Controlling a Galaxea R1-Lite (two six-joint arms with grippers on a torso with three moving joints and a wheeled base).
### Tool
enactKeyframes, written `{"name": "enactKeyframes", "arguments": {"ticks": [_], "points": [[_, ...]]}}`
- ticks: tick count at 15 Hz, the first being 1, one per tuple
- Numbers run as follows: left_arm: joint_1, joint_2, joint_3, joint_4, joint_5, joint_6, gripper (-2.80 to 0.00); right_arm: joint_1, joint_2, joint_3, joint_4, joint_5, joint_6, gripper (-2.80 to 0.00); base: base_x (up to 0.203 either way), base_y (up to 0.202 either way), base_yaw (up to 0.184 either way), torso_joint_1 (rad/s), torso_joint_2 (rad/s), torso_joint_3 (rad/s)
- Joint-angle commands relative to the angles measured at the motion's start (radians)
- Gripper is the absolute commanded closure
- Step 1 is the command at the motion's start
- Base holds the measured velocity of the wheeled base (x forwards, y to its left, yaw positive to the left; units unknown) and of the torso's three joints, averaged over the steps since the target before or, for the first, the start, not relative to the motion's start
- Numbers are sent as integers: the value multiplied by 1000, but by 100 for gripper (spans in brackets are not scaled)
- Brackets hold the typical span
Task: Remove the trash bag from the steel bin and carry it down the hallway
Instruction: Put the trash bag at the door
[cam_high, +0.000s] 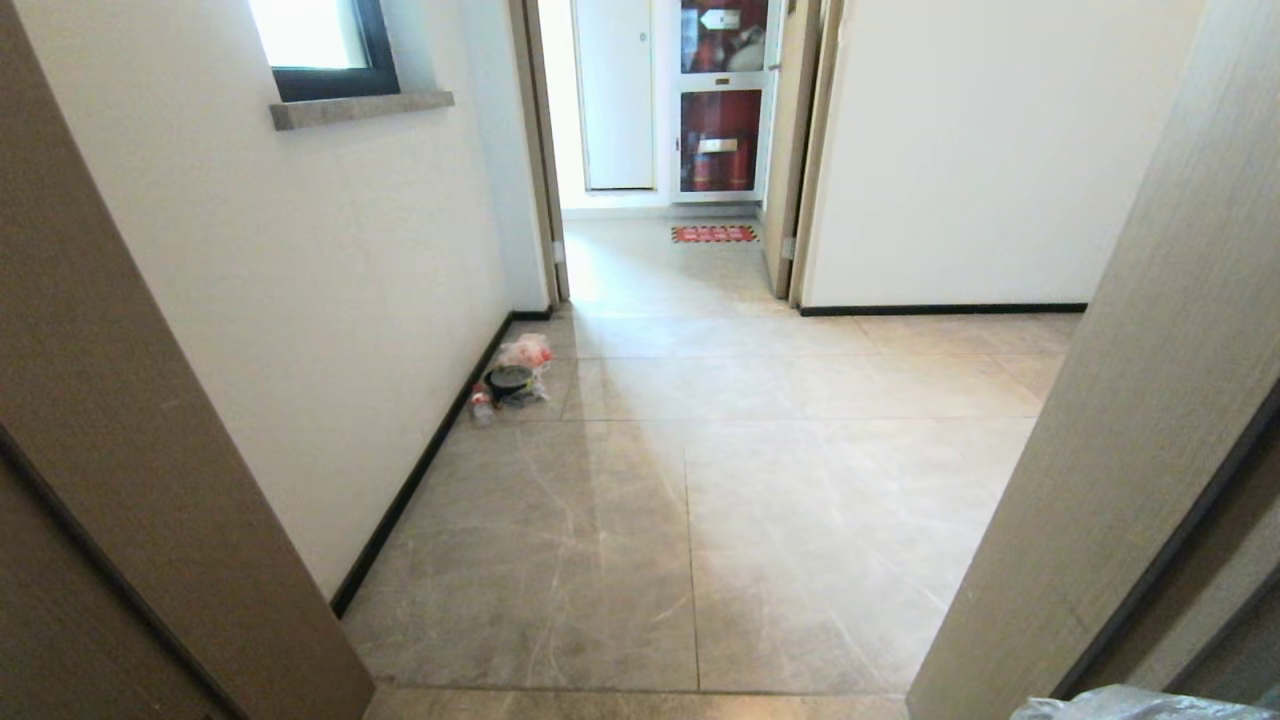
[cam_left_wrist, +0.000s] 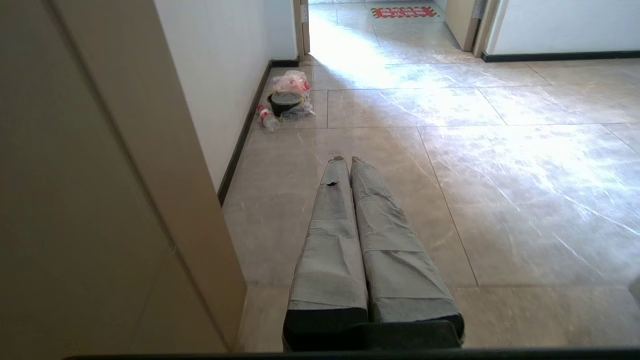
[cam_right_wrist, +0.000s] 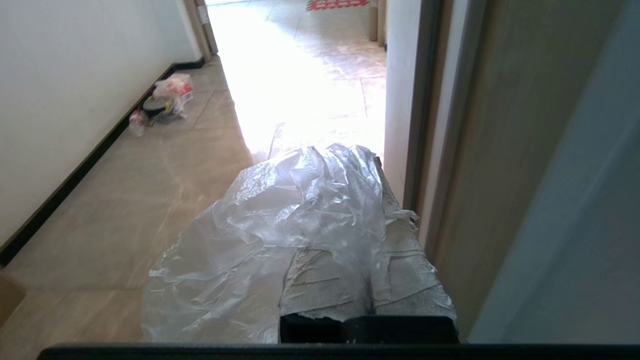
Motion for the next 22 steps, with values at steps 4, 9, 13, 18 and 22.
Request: {"name": "enactKeyframes", "arguments": {"ticks": [4,9,13,18,22], "points": [[0,0,3,0,0,-1,0,1,0,2,0,0,0,0,194,0,1,4,4,4],[0,0,3,0,0,-1,0,1,0,2,0,0,0,0,187,0,3,4,2,0],[0,0,3,0,0,1,0,1,-2,2,0,0,0,0,113,0,0,3,3,1],[0,0,3,0,0,2,0,1,-2,2,1,0,0,0,3,66,-2,3,1,1],[0,0,3,0,0,1,0,1,-2,2,1,0,0,0,0,150,3,0,5,3]]}}
